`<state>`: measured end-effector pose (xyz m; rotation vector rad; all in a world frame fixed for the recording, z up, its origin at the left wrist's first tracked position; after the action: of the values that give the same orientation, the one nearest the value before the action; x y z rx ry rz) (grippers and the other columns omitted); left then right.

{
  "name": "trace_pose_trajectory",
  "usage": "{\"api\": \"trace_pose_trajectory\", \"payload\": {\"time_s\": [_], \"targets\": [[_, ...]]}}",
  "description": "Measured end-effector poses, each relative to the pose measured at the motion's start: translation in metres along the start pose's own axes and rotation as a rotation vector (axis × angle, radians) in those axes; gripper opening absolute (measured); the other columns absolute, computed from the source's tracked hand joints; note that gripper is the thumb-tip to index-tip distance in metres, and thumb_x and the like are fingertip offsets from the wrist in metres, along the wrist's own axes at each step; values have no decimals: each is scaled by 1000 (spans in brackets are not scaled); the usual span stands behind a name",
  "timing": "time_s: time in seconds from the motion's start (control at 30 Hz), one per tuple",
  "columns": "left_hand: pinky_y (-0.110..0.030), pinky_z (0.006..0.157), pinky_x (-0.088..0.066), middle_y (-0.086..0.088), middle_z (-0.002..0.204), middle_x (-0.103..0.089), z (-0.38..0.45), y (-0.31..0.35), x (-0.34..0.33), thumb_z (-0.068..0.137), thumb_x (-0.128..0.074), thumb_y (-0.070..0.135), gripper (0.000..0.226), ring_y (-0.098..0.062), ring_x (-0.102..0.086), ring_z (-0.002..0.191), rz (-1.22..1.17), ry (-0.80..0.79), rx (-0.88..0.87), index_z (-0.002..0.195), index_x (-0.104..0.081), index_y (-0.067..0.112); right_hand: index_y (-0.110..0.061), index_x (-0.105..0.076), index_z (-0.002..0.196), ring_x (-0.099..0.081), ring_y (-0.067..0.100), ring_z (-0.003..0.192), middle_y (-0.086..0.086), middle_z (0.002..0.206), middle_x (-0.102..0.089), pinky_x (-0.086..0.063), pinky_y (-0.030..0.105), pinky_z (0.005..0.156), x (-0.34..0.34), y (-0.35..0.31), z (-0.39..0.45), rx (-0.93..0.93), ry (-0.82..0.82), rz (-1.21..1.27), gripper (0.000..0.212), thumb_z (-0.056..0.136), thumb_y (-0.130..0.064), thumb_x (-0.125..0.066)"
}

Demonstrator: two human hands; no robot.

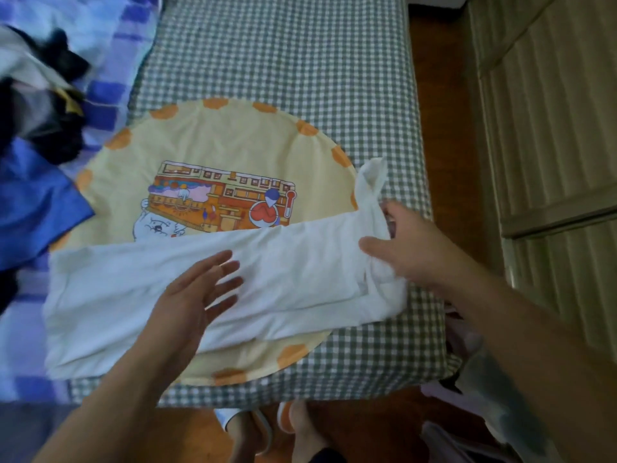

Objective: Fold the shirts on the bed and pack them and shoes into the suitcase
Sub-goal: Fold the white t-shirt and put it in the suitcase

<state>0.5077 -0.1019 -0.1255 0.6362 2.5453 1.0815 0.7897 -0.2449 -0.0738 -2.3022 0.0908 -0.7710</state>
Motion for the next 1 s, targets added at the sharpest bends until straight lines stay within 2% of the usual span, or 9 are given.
{"api": "trace_pose_trajectory", "payload": {"time_s": [0.13, 0.2, 0.33, 0.43, 0.53, 0.6, 0.73, 0.87, 1.0], "targets": [[-47, 102, -50, -3, 120, -74, -11, -26, 55, 104, -50, 12, 28, -25, -71, 111, 36, 152, 45, 123, -69, 22, -31, -44, 139, -75, 21, 73, 2, 101, -69, -63, 44, 72, -103, -27, -5, 6, -288, 6, 44, 98, -32, -61], [-45, 101, -52, 3, 119, -73, -13, -36, 74, 103, -54, 12, 29, -20, -69, 111, 173, 203, 11, 121, -69, 29, -28, -50, 135, -74, 15, 75, -4, 100, -68, -61, 41, 75, -116, -27, 6, 66, -174, -37, 36, 100, -37, -55], [-45, 95, -53, 7, 130, -62, -15, -41, 100, 101, -58, 22, 32, -14, -60, 115, 662, 269, -117, 130, -65, 34, -15, -67, 117, -56, 25, 105, 4, 111, -63, -47, 40, 92, -101, -43, 19, 410, 329, -452, 25, 99, -28, -54], [-40, 93, -50, -2, 128, -61, -21, -35, 101, 97, -60, 18, 33, -22, -55, 115, 944, 285, -287, 130, -65, 24, -11, -61, 129, -48, 33, 121, 9, 130, -58, -39, 48, 105, -118, -51, 56, 498, 343, -648, 40, 96, -33, -56], [-39, 81, -56, 6, 105, -70, -17, -62, 77, 99, -57, 28, 27, -13, -67, 91, 715, 187, -57, 125, -64, 27, -14, -55, 136, -52, 36, 121, 12, 129, -63, -31, 45, 109, -122, -47, 105, 387, 246, -838, 45, 102, -41, -43], [-48, 78, -61, -1, 89, -75, -7, -85, 39, 98, -58, 35, 24, -20, -73, 76, 430, 85, 127, 120, -60, 24, -17, -59, 129, -54, 35, 117, 11, 125, -66, -28, 43, 108, -113, -46, 116, 354, 251, -878, 41, 104, -42, -39], [-48, 77, -63, -17, 106, -68, 18, -97, -25, 94, -64, 35, 41, -32, -75, 74, 71, 111, 252, 126, -47, 16, -28, -55, 138, -48, 30, 127, 5, 130, -59, -21, 41, 113, -119, -39, 113, 339, 62, -897, 42, 103, -46, -42], [-48, 75, -62, -13, 97, -66, 15, -99, -38, 82, -65, 33, 33, -34, -71, 89, 184, 162, 191, 104, -59, 11, -31, -48, 146, -45, 30, 134, 5, 141, -55, -24, 42, 112, -118, -31, 113, 250, -67, -863, 48, 101, -49, -47], [-53, 76, -59, -17, 82, -66, -16, -95, -43, 87, -69, 28, 17, -31, -71, 78, 152, 130, 152, 86, -61, 12, -25, -72, 105, -65, 14, 99, -3, 101, -74, -46, 36, 97, -100, -55, 99, 391, -88, -477, 21, 99, -36, -56]]}}
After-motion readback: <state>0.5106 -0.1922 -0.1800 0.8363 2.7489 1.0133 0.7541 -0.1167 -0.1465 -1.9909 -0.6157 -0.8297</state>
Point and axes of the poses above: each hand's wrist, its own z-axis towards the middle knuckle, its own x-axis out of the back of the hand, y = z × x, the point moved 10 cm from there along z, towards the middle knuckle
